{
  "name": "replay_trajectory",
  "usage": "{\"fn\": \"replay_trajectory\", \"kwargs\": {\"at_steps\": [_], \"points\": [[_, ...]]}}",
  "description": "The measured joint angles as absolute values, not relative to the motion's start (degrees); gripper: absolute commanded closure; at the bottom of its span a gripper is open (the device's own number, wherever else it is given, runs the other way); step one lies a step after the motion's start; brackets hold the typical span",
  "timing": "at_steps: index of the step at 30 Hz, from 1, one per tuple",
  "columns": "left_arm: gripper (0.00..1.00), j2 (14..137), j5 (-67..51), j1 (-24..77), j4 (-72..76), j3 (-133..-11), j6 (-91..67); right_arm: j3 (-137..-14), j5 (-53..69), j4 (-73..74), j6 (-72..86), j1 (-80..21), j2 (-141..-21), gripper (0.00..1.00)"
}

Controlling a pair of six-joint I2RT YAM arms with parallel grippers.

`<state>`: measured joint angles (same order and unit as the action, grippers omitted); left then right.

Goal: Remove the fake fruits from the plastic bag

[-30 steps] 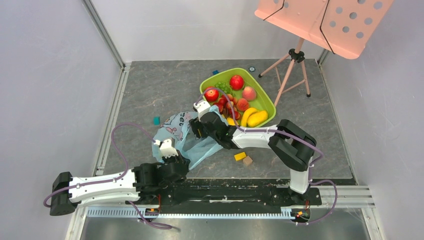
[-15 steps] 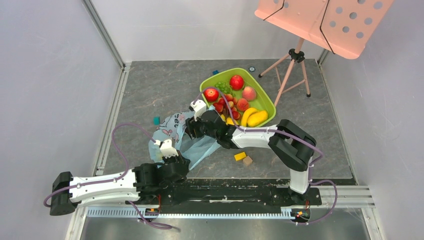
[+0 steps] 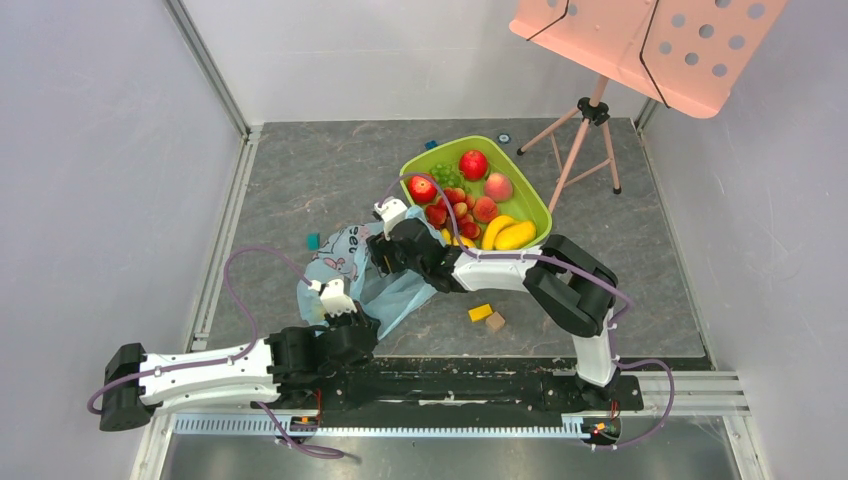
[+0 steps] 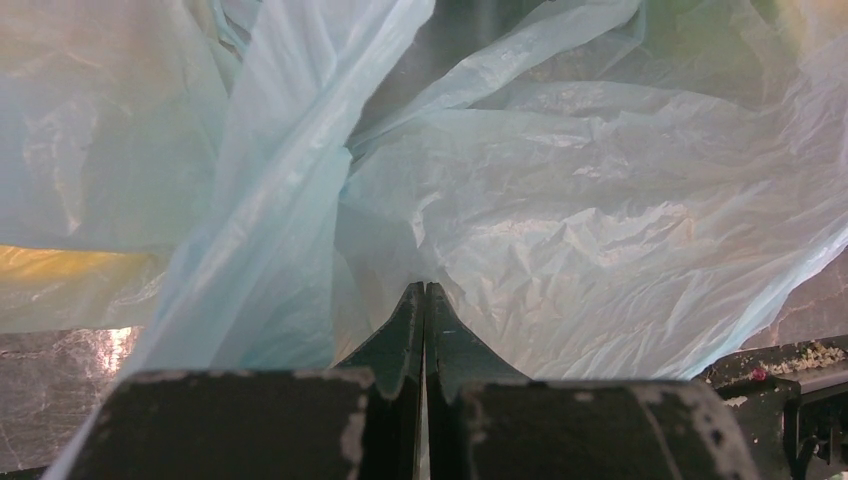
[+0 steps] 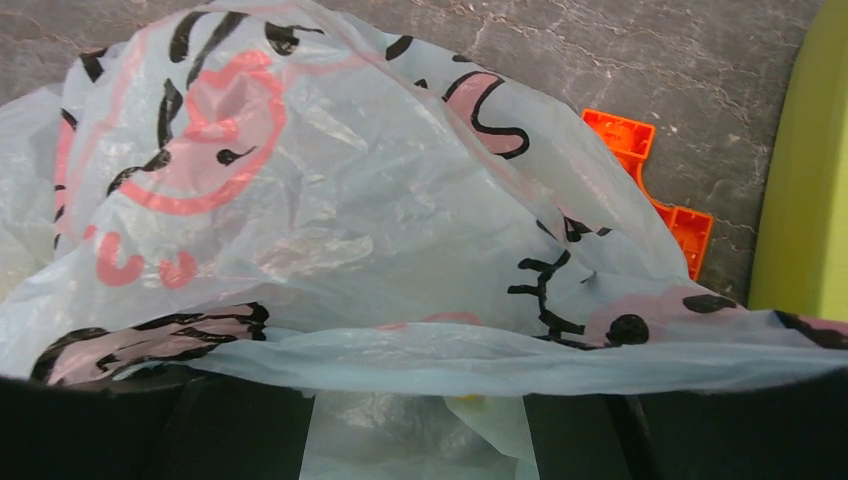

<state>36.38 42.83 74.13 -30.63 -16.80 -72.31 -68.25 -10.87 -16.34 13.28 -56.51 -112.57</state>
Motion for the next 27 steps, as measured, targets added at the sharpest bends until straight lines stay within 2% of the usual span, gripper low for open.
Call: {"fn": "replay_trajectory", "kwargs": {"at_steps": [13, 27], "points": [[0.98, 36.8, 42.8, 74.1, -29.9, -16.8, -72.3, -75.6, -14.5, -10.8, 11.1, -56.5, -117.6, 0.24], [0.98, 36.7, 42.8, 74.1, -29.8, -16.4, -72.3, -82.5, -17.9, 0.6, 10.2, -56.5, -123.2, 0.23]]}}
